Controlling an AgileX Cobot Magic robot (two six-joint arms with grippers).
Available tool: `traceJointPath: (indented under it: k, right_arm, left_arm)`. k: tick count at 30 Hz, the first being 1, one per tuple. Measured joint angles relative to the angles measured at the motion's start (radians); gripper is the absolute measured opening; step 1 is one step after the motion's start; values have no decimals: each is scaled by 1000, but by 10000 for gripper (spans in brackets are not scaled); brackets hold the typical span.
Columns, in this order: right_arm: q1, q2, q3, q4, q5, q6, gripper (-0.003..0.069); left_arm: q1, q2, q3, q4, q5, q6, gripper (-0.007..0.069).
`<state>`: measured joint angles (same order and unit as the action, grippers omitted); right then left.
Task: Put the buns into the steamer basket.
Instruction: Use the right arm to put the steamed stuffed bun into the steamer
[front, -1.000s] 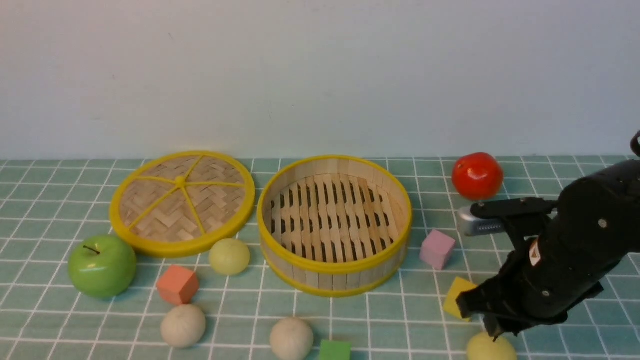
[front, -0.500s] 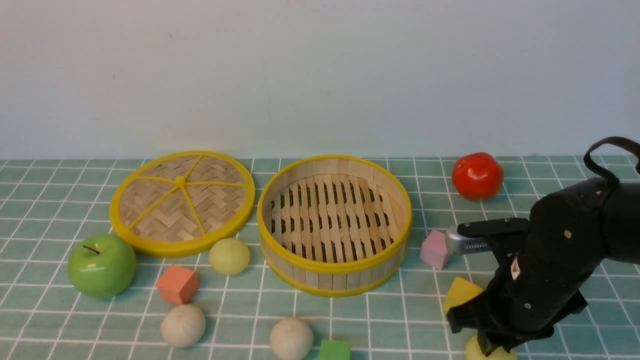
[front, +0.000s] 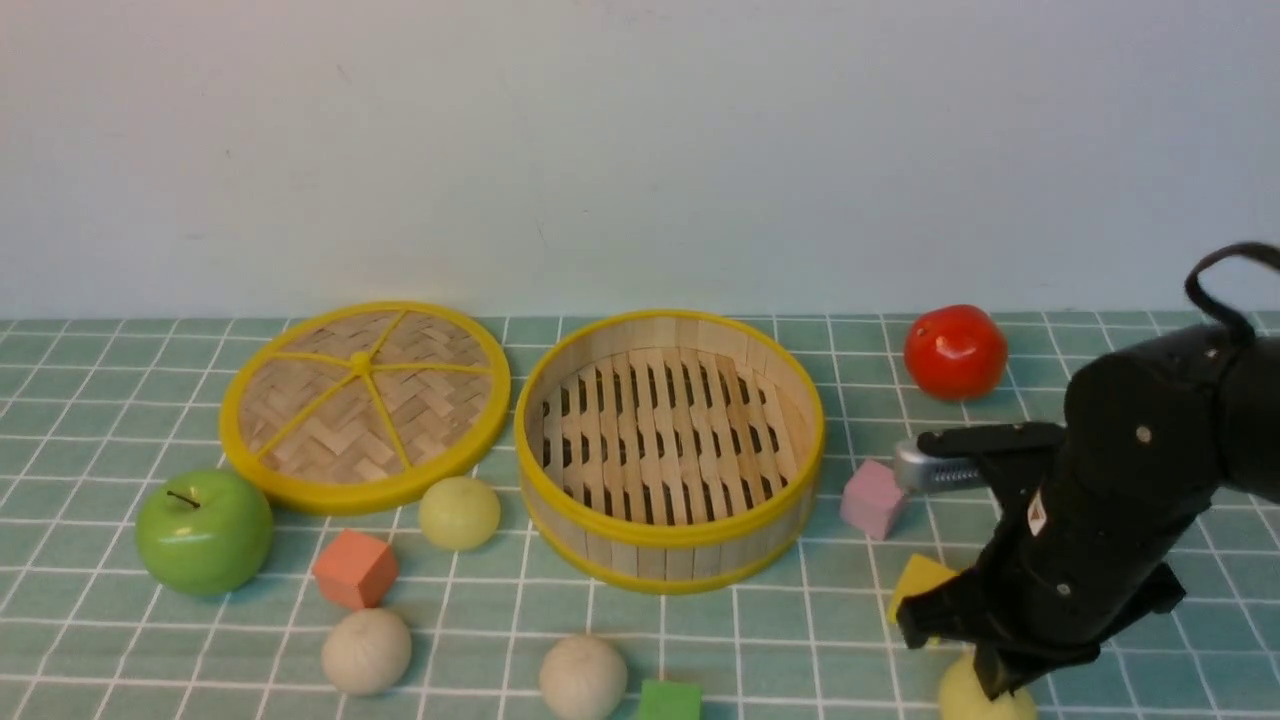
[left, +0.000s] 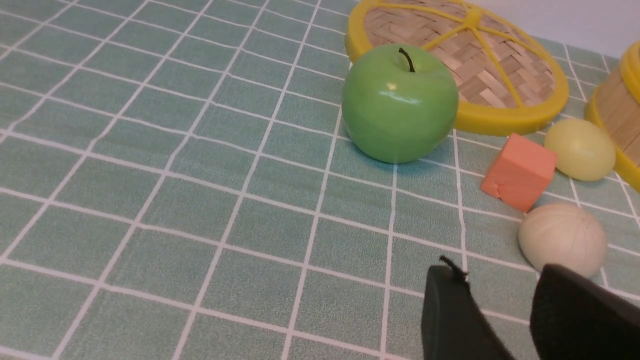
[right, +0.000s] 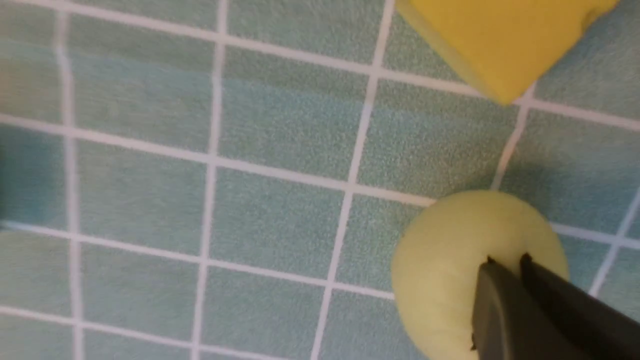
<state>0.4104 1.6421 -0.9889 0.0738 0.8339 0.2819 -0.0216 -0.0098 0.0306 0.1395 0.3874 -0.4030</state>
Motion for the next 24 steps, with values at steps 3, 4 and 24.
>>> traceJointPath:
  k: [3, 4, 24]
  right_arm:
    - [0, -47, -148, 16, 81, -23, -4]
    - [0, -48, -209, 24, 103, -34, -4]
    - [0, 548, -893, 108, -103, -101, -3]
  left_arm:
    - [0, 0, 0, 0, 0, 0, 238]
    - [0, 0, 0, 0, 0, 0, 238]
    - [0, 0, 0, 0, 0, 0, 238]
